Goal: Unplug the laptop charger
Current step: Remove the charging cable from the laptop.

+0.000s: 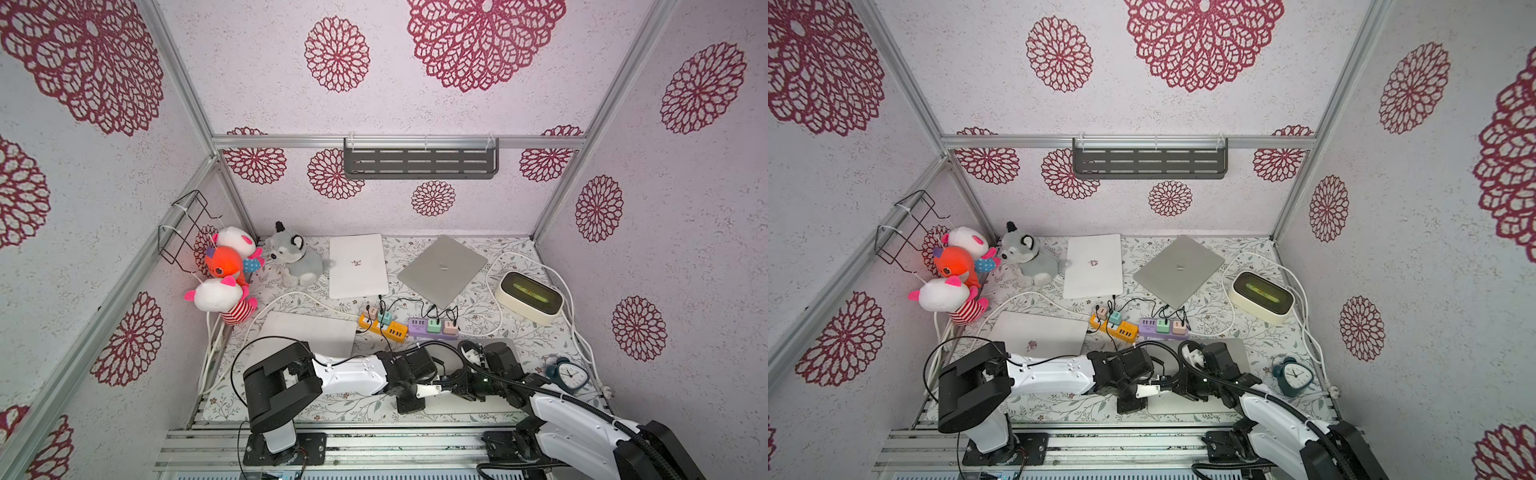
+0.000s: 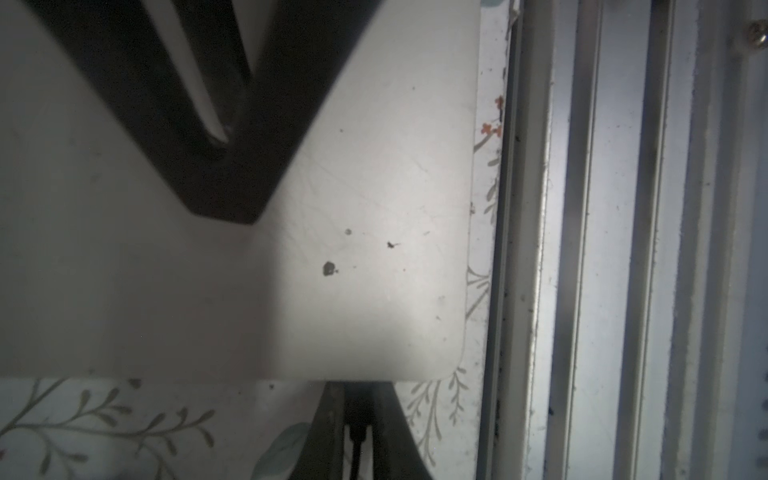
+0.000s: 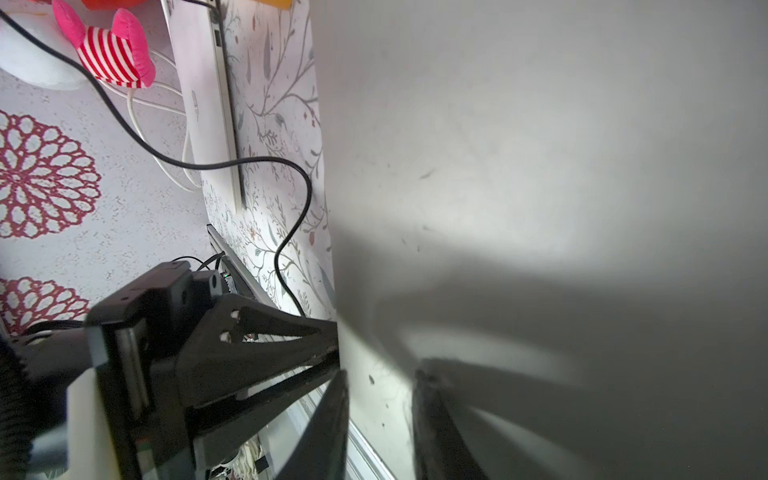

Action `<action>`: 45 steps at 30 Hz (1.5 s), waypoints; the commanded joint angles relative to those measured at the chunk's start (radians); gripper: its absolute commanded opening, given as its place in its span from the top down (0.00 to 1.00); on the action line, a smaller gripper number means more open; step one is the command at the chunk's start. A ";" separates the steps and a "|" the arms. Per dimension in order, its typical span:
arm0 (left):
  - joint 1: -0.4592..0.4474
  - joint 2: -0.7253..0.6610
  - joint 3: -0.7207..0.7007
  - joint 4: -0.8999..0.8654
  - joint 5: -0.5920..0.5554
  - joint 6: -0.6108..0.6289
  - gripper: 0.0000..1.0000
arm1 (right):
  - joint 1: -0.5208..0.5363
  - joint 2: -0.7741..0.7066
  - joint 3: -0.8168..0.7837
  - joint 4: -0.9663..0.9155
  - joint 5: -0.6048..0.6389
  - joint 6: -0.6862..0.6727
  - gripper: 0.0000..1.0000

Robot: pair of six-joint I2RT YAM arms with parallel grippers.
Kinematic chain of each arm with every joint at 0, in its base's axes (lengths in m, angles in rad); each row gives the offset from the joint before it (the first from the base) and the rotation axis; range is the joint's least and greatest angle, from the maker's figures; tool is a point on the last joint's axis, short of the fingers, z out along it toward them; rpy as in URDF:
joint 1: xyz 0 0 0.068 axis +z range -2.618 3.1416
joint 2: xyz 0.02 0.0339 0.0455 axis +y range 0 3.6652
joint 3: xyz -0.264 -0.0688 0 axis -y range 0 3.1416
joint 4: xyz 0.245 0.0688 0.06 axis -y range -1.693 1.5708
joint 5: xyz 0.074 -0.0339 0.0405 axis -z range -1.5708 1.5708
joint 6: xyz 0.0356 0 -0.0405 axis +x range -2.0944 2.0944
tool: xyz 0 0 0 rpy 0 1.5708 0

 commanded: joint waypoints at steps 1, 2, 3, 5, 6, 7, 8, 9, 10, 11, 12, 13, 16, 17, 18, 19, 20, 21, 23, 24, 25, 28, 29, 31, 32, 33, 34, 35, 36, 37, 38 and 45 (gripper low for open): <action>0.000 -0.003 0.009 0.012 -0.003 0.049 0.89 | 0.004 0.007 -0.024 -0.025 0.009 -0.019 0.71; 0.000 -0.002 0.014 0.002 -0.007 0.056 0.89 | 0.004 0.006 -0.023 -0.025 0.009 -0.019 0.71; -0.001 -0.001 0.018 -0.005 -0.008 0.061 0.89 | 0.004 0.006 -0.024 -0.026 0.009 -0.020 0.71; 0.000 -0.001 0.019 -0.010 -0.008 0.061 0.89 | 0.003 0.007 -0.023 -0.025 0.010 -0.019 0.71; 0.001 -0.002 0.017 -0.007 -0.010 0.056 0.89 | 0.005 0.007 -0.023 -0.025 0.011 -0.020 0.71; 0.000 -0.002 0.015 -0.004 -0.010 0.049 0.89 | 0.003 0.008 -0.023 -0.025 0.010 -0.019 0.71; 0.000 -0.003 0.014 -0.001 -0.011 0.038 0.89 | 0.004 0.008 -0.024 -0.025 0.010 -0.019 0.71; 0.000 -0.003 0.012 0.001 -0.013 0.029 0.89 | 0.003 0.008 -0.025 -0.024 0.010 -0.019 0.71; -0.001 -0.004 0.010 0.005 -0.010 0.018 0.89 | 0.004 0.008 -0.025 -0.024 0.010 -0.018 0.71; 0.001 -0.005 0.009 0.011 -0.011 0.001 0.89 | 0.004 0.009 -0.025 -0.023 0.010 -0.019 0.71; 0.003 -0.006 0.008 0.017 -0.010 -0.011 0.89 | 0.004 0.009 -0.025 -0.022 0.010 -0.018 0.71; 0.003 -0.005 0.007 0.021 -0.011 -0.023 0.89 | 0.004 0.009 -0.025 -0.020 0.010 -0.017 0.71; 0.011 0.009 0.020 0.007 -0.014 -0.052 0.89 | 0.004 0.009 -0.026 -0.020 0.009 -0.017 0.71; 0.011 0.010 0.022 0.005 -0.014 -0.051 0.90 | 0.003 0.009 -0.028 -0.020 0.009 -0.018 0.71; 0.011 0.009 0.021 0.005 -0.013 -0.040 0.89 | 0.004 0.010 -0.027 -0.019 0.009 -0.018 0.71; 0.010 0.007 0.019 0.004 -0.011 -0.025 0.89 | 0.004 0.007 -0.026 -0.019 0.009 -0.018 0.71; 0.008 0.002 0.017 0.002 -0.011 -0.006 0.89 | 0.004 0.008 -0.027 -0.020 0.009 -0.018 0.71; 0.005 -0.003 0.014 0.000 -0.015 0.015 0.89 | 0.004 0.008 -0.027 -0.020 0.009 -0.018 0.71; 0.002 -0.010 0.012 -0.010 -0.020 0.050 0.89 | 0.003 0.007 -0.027 -0.022 0.009 -0.020 0.71; -0.001 -0.012 0.013 -0.018 -0.028 0.062 0.90 | 0.004 0.006 -0.026 -0.024 0.009 -0.019 0.71; -0.003 -0.015 0.013 -0.025 -0.028 0.070 0.89 | 0.003 0.008 -0.027 -0.023 0.009 -0.020 0.71; -0.003 -0.019 0.010 -0.029 -0.031 0.072 0.89 | 0.004 0.008 -0.027 -0.022 0.010 -0.019 0.71; -0.003 -0.019 0.009 -0.029 -0.030 0.067 0.89 | 0.004 0.008 -0.026 -0.020 0.011 -0.019 0.71; -0.003 -0.018 0.010 -0.024 -0.031 0.046 0.89 | 0.003 0.011 -0.026 -0.019 0.010 -0.019 0.71; -0.003 -0.015 0.011 -0.026 -0.031 0.033 0.89 | 0.004 0.012 -0.027 -0.017 0.010 -0.019 0.71; -0.003 -0.013 0.014 -0.026 -0.029 0.021 0.90 | 0.004 0.012 -0.028 -0.017 0.010 -0.019 0.71; -0.002 -0.010 0.016 -0.028 -0.026 0.011 0.90 | 0.005 0.014 -0.029 -0.016 0.009 -0.018 0.71; -0.001 -0.009 0.018 -0.028 -0.025 0.002 0.90 | 0.003 0.014 -0.027 -0.016 0.009 -0.019 0.71; -0.001 -0.007 0.018 -0.025 -0.025 -0.005 0.90 | 0.004 0.014 -0.026 -0.016 0.008 -0.018 0.71; 0.000 -0.006 0.019 -0.024 -0.024 -0.014 0.90 | 0.004 0.013 -0.027 -0.016 0.009 -0.018 0.71; 0.002 -0.006 0.019 -0.021 -0.021 -0.020 0.90 | 0.004 0.013 -0.026 -0.016 0.009 -0.018 0.71; 0.009 -0.008 0.020 -0.022 -0.016 -0.027 0.90 | 0.004 0.010 -0.028 -0.017 0.009 -0.019 0.71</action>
